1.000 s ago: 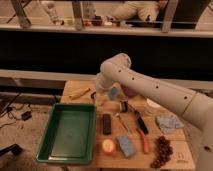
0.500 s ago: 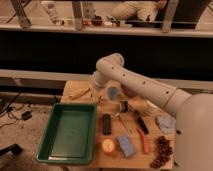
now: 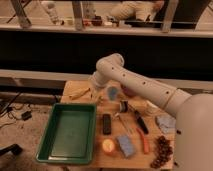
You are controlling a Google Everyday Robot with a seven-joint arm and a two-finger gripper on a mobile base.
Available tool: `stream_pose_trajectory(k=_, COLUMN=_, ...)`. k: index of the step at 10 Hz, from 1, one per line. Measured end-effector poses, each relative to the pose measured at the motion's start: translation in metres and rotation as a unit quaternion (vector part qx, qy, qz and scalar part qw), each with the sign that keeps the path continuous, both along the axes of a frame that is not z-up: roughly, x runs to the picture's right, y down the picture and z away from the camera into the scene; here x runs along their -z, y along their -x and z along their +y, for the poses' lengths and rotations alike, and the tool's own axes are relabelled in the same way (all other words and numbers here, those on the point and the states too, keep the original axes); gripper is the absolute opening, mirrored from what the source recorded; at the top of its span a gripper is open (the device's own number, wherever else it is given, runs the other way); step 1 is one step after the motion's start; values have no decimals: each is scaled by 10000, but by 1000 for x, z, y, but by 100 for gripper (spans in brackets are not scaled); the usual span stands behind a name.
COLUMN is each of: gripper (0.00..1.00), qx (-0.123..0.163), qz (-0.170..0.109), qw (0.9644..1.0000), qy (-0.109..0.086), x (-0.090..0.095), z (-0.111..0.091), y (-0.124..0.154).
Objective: Place banana in plastic cup
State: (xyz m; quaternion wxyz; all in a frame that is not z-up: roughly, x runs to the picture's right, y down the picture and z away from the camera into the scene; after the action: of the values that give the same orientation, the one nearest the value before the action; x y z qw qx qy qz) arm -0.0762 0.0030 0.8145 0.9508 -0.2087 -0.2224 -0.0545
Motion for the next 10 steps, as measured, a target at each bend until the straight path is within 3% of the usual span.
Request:
stream_pose_trajectory(k=4, gripper=80, qx=173, qz=-177, qw=9996, qy=-130, x=-9, z=-9, y=52)
stream_pose_trajectory(k=10, gripper=80, qx=188, qz=-290, qw=9990, qy=-294, x=-35, z=-25, y=72)
